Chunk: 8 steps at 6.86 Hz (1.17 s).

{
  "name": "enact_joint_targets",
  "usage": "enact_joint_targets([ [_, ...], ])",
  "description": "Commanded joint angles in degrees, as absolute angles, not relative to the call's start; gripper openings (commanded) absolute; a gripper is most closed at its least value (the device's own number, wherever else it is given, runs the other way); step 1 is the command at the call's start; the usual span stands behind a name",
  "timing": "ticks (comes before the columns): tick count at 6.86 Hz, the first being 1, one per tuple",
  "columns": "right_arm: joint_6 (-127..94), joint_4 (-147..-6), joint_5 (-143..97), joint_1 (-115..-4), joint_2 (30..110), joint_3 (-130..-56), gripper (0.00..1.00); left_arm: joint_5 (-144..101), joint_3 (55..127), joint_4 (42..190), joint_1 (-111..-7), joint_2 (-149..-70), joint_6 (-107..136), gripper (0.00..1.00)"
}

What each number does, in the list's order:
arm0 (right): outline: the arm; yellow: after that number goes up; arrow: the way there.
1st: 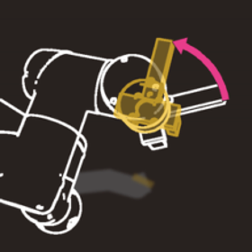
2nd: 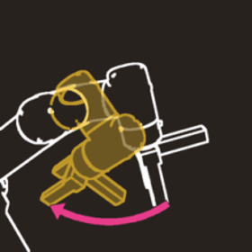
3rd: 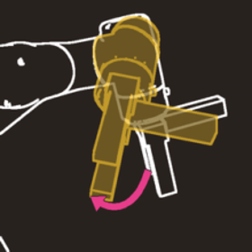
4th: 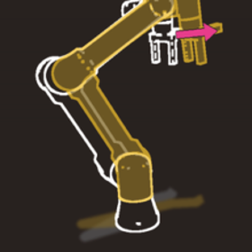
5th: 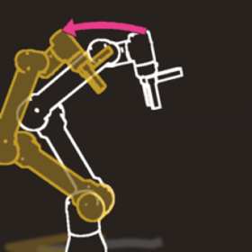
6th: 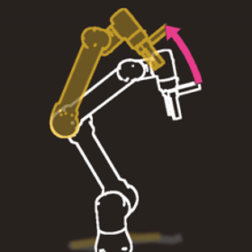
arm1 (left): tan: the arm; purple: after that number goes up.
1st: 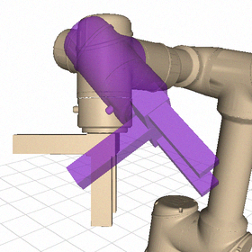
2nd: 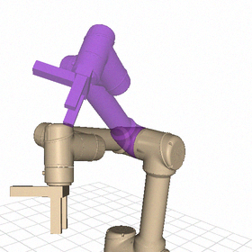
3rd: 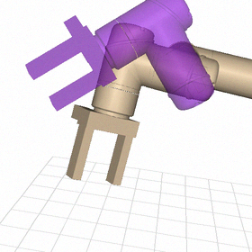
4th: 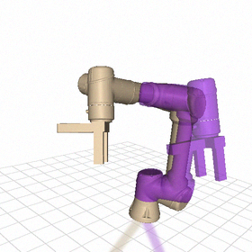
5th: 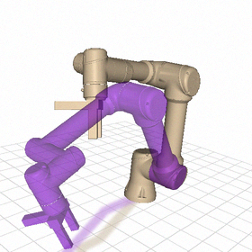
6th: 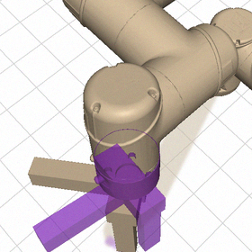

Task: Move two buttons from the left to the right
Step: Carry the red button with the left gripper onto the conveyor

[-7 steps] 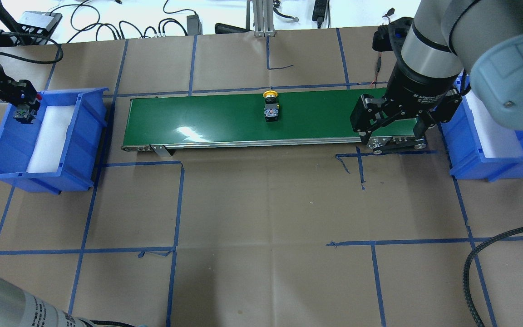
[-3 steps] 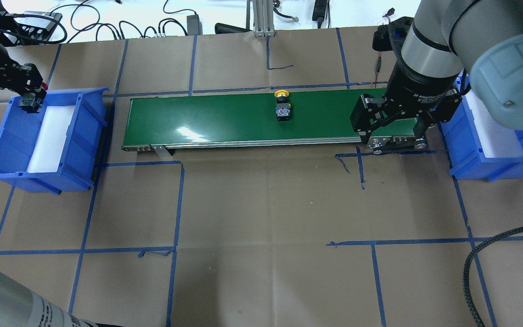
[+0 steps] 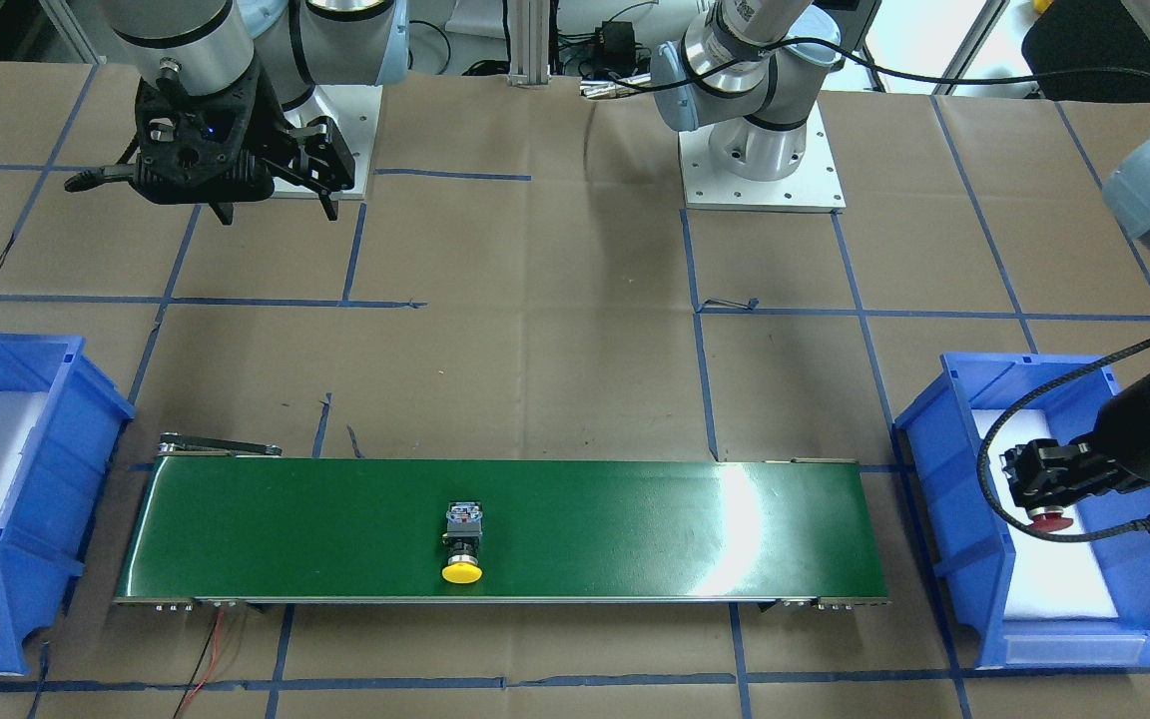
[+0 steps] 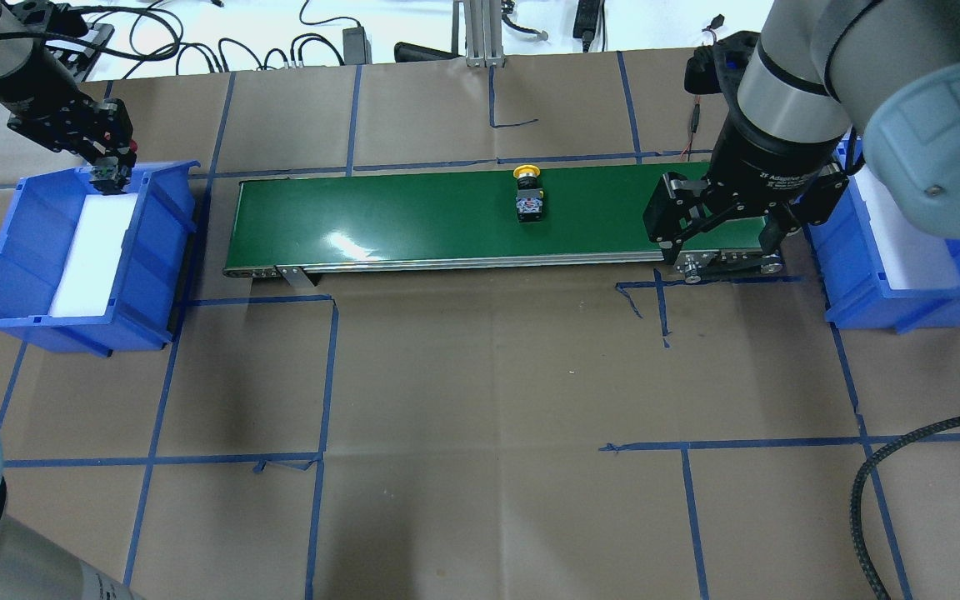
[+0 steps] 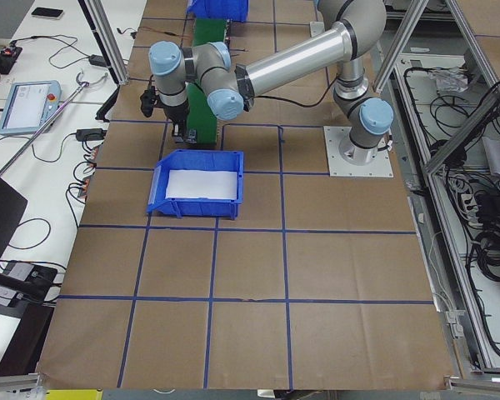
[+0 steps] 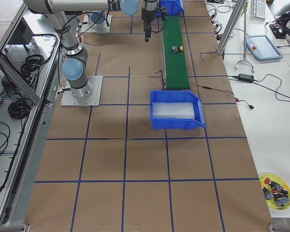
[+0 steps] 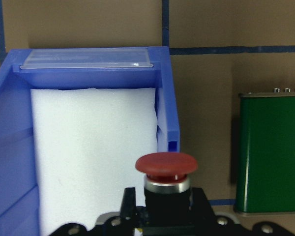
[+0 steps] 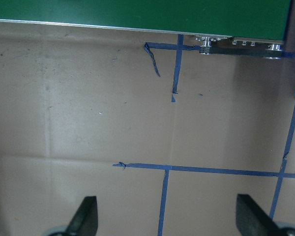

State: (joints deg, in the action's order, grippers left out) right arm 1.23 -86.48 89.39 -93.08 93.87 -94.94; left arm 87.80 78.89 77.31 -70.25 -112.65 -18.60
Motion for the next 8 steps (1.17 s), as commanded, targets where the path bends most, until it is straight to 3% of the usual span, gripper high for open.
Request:
enact_joint_targets([
  [1, 1.2, -86.4, 89.4, -93.1, 93.9, -95.1, 1.0, 87.9, 79.5, 77.3, -77.7, -111.9, -6.5, 0.02],
  [5, 1.2, -86.4, 89.4, -93.1, 93.9, -95.3, 1.0, 87.5, 79.8, 76.1, -86.4, -116.2, 6.0, 0.02],
  [8, 1.1, -87.5, 89.2, -93.2, 93.0, -94.8, 1.0, 87.6, 89.5, 59.1, -87.0, -117.5, 5.0, 0.02],
])
